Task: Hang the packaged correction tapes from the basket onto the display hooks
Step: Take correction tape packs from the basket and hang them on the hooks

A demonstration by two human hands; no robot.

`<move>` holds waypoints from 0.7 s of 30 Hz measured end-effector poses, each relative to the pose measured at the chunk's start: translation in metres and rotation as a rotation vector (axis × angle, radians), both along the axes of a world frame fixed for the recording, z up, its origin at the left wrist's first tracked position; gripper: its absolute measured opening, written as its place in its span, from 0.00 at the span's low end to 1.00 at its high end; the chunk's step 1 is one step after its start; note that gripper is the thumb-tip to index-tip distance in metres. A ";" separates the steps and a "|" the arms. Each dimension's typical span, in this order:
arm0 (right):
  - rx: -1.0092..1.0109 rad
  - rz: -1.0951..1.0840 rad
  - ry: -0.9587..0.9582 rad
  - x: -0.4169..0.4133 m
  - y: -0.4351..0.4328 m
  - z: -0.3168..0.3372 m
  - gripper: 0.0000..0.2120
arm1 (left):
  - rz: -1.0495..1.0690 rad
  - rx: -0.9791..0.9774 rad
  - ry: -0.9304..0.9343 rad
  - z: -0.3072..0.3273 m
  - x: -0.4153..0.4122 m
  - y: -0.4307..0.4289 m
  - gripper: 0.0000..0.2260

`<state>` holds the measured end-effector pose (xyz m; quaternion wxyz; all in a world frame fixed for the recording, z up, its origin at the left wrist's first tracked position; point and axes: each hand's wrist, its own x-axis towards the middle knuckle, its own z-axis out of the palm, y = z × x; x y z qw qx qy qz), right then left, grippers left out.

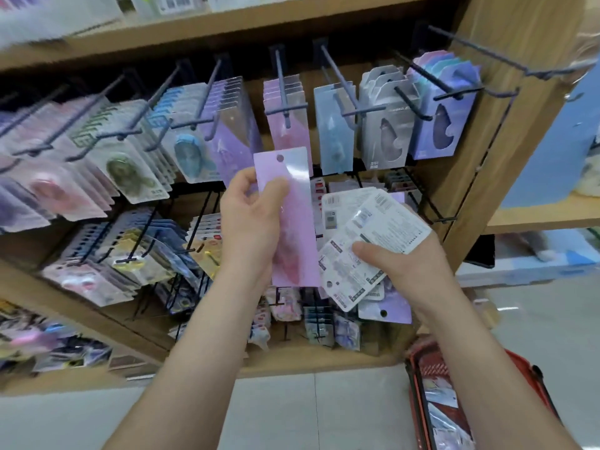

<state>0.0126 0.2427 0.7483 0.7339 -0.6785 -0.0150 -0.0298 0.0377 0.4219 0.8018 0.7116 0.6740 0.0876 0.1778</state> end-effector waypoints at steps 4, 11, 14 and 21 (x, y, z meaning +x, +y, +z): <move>-0.073 0.064 -0.099 0.008 0.012 0.014 0.21 | 0.030 0.008 -0.041 0.021 0.018 -0.005 0.08; -0.085 0.087 -0.122 0.013 0.015 0.018 0.21 | 0.059 0.052 -0.066 0.031 0.045 -0.004 0.12; -0.095 0.069 -0.115 0.015 0.014 0.017 0.21 | 0.001 0.071 -0.080 0.027 0.045 -0.005 0.09; -0.088 0.052 -0.090 0.013 0.010 0.017 0.23 | -0.022 0.017 -0.097 0.022 0.043 -0.004 0.05</move>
